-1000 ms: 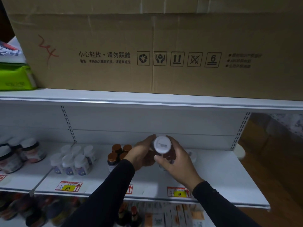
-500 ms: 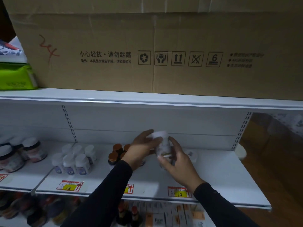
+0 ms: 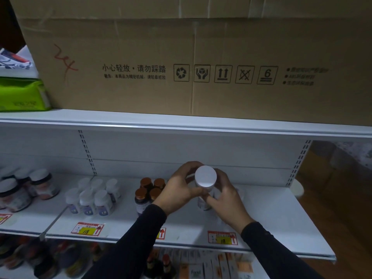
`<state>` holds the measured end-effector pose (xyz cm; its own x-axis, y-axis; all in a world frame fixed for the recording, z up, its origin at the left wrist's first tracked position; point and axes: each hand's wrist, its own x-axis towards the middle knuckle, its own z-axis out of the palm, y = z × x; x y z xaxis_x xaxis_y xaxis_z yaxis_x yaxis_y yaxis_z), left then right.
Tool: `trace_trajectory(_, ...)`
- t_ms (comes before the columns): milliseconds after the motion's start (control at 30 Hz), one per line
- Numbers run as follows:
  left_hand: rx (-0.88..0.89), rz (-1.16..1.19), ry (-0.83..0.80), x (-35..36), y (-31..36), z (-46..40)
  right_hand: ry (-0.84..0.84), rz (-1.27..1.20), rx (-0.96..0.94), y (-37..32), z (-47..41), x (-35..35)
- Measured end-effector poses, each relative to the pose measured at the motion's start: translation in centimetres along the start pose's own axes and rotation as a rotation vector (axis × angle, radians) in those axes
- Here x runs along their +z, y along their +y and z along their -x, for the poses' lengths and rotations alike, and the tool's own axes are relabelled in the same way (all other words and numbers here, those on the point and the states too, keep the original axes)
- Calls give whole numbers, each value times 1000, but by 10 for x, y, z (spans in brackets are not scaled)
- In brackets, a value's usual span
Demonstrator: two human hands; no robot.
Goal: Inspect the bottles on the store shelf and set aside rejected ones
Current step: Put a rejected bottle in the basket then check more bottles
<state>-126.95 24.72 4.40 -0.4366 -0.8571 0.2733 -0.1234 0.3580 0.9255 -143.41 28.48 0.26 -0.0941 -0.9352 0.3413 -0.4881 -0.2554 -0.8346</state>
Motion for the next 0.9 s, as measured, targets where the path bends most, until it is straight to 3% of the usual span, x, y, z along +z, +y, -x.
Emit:
trace_trajectory(767, -43, -98, 118, 12, -1, 1, -71, 178, -106, 11, -3, -17)
trace_trajectory(900, -41, -156, 167, 17, -2, 1, -42, 298, -144, 15, -3, -31)
